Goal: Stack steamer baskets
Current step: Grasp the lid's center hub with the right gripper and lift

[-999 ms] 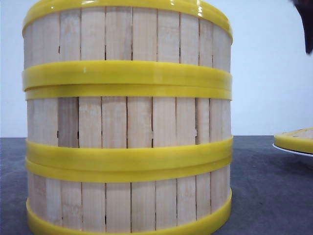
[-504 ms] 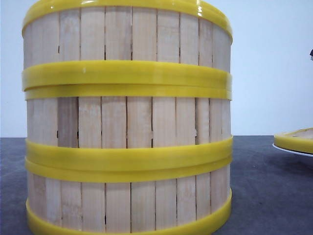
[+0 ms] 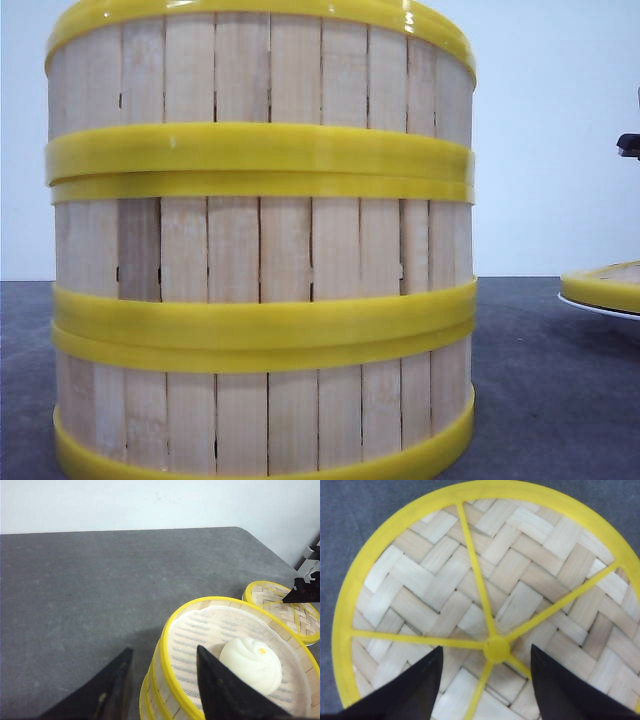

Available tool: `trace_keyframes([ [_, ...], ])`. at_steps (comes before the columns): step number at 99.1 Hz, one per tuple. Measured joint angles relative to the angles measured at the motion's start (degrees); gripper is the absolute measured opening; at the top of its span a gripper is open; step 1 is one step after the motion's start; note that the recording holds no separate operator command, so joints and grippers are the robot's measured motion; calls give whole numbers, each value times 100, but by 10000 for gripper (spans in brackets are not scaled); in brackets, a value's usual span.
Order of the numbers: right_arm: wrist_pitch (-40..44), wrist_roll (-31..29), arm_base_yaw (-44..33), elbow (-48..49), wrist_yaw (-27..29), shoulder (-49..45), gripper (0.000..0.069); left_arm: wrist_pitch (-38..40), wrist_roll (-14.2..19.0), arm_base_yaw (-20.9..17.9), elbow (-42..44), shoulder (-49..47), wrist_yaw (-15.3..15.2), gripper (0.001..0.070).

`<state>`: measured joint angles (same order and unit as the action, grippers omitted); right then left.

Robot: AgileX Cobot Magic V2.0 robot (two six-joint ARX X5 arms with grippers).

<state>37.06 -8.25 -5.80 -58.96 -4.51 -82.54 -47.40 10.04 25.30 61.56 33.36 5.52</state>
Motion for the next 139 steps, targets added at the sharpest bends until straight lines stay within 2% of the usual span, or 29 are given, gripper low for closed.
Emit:
trace_keyframes([
  [13,-170,0,0,0,0,0,268,0,0,0,0,0,0,229],
  [37,-133,0,0,0,20,-48,244,0,0,0,0,0,0,229],
  [58,-131,2,0,-2,37,-131,173,0,-2,0,0,0,0,229],
  [75,-129,2,-9,-24,76,-151,61,0,-2,0,0,0,0,229],
  [99,-101,2,-7,-44,133,-151,56,0,-2,0,0,0,0,229],
  [116,315,2,35,-308,140,-120,55,0,-2,0,0,0,0,229],
  [139,968,68,334,-1631,-74,361,55,0,-2,0,0,0,0,229],
])
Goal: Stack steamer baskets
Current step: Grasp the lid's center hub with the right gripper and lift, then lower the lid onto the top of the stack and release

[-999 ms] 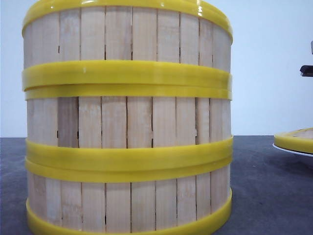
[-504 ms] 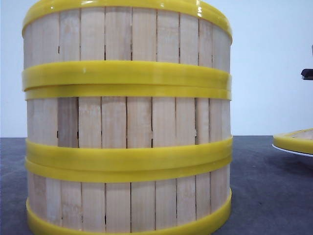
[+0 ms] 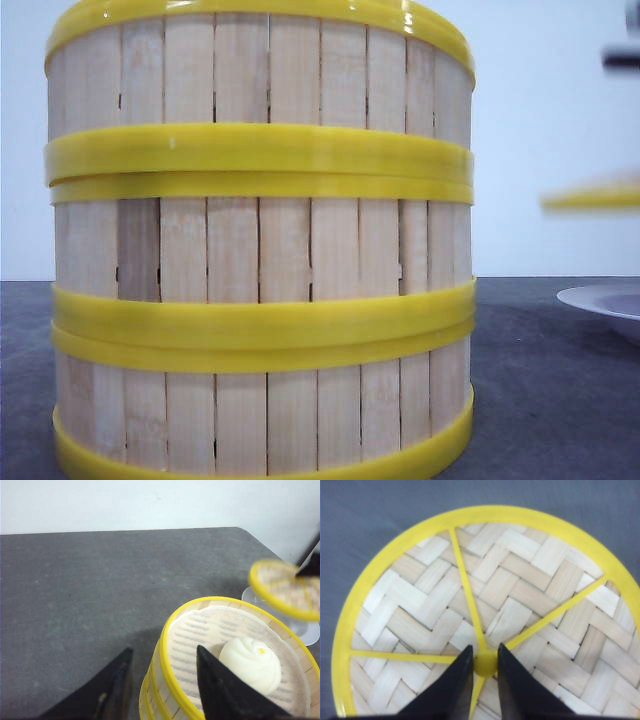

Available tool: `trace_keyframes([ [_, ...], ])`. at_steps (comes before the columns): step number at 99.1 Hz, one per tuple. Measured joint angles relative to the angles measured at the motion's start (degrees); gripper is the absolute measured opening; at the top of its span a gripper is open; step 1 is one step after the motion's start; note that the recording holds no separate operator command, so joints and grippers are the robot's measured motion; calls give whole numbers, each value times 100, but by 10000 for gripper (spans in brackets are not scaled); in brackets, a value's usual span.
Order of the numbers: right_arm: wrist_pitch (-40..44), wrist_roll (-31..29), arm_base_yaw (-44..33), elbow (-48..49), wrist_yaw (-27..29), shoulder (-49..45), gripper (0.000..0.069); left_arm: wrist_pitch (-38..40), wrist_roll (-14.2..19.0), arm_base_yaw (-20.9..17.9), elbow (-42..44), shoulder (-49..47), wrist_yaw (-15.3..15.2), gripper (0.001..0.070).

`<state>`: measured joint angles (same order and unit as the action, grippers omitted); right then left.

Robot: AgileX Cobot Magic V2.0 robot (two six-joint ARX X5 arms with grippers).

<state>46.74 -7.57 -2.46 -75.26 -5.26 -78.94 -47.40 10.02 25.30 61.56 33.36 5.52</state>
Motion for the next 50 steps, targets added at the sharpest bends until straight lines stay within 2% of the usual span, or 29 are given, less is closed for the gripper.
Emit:
trace_keyframes([
  [24,874,101,1108,-1443,-1043,72,54,0,0,0,0,0,0,229],
  [50,944,140,3132,-2081,-1108,48,54,0,0,0,0,0,0,229],
])
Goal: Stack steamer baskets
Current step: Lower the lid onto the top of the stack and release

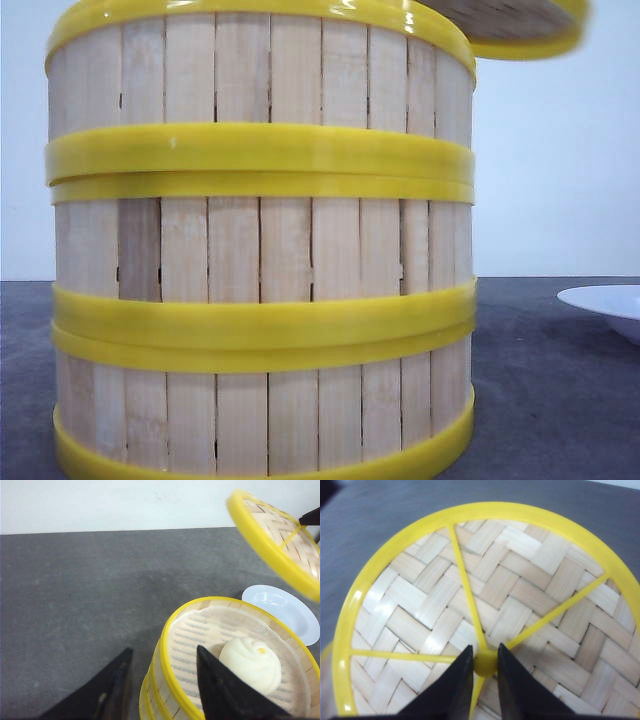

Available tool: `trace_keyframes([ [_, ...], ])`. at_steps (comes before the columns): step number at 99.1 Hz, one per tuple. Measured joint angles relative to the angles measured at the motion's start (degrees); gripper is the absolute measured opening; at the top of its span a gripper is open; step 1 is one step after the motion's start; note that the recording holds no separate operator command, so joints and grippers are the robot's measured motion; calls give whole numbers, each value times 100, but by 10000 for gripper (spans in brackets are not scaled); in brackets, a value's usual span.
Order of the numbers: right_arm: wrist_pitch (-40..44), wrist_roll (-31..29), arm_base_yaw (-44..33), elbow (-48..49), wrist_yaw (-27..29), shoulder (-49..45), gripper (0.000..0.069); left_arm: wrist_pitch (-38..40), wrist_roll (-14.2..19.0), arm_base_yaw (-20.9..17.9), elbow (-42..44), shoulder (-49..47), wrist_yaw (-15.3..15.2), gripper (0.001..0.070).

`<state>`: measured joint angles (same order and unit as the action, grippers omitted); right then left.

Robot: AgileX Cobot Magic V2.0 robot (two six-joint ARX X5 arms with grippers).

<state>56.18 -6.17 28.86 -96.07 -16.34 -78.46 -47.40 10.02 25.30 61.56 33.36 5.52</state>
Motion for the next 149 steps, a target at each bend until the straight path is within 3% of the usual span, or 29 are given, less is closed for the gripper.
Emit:
trace_keyframes([
  [24,90,42,1497,-52,570,-350,54,0,0,0,0,0,0,229],
  [55,295,81,2295,-55,894,-638,54,0,0,0,0,0,0,229],
  [108,654,299,2520,-55,1305,-1047,54,0,0,0,0,0,0,229],
  [149,614,341,2520,-55,1296,-1123,53,0,0,0,0,0,0,229],
])
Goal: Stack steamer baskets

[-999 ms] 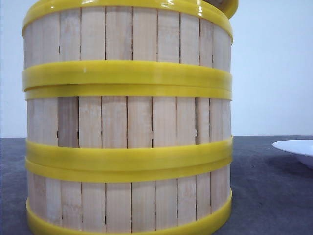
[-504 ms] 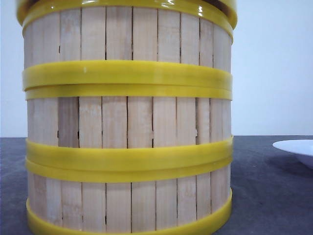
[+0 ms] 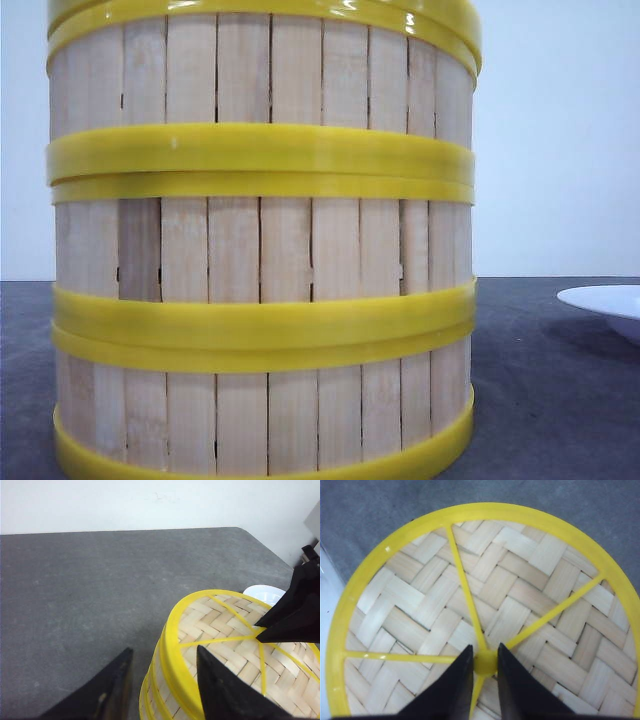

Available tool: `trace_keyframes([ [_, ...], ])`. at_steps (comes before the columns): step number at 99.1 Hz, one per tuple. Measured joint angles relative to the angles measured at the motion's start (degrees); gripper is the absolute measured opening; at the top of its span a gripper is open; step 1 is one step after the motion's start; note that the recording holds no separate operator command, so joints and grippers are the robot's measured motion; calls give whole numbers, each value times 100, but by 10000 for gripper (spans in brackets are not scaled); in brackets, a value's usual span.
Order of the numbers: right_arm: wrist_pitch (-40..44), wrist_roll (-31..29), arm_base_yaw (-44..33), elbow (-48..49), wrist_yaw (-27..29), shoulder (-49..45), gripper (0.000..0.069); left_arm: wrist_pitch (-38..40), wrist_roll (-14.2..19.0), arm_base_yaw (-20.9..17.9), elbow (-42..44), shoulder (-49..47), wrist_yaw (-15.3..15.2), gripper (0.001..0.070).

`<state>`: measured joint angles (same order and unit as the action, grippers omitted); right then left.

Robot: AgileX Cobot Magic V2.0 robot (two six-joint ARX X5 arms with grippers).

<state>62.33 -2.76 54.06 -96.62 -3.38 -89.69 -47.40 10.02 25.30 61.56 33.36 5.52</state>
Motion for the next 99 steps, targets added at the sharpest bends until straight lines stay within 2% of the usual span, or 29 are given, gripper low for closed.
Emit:
trace_keyframes([
  [12,-2,0,0,0,0,-4,73,0,0,0,0,0,0,229],
  [29,-7,0,-2,0,20,-7,225,0,0,0,0,0,0,229],
  [48,-9,90,-11,-109,76,2,252,0,0,0,0,0,0,229],
  [63,-2,286,-35,-649,684,284,253,0,0,0,0,0,0,229],
  [85,-151,560,-46,-1617,2133,1388,253,-2,0,0,0,0,0,229],
  [99,-48,601,-48,-1606,2293,2114,253,-2,0,0,0,-17,0,229],
])
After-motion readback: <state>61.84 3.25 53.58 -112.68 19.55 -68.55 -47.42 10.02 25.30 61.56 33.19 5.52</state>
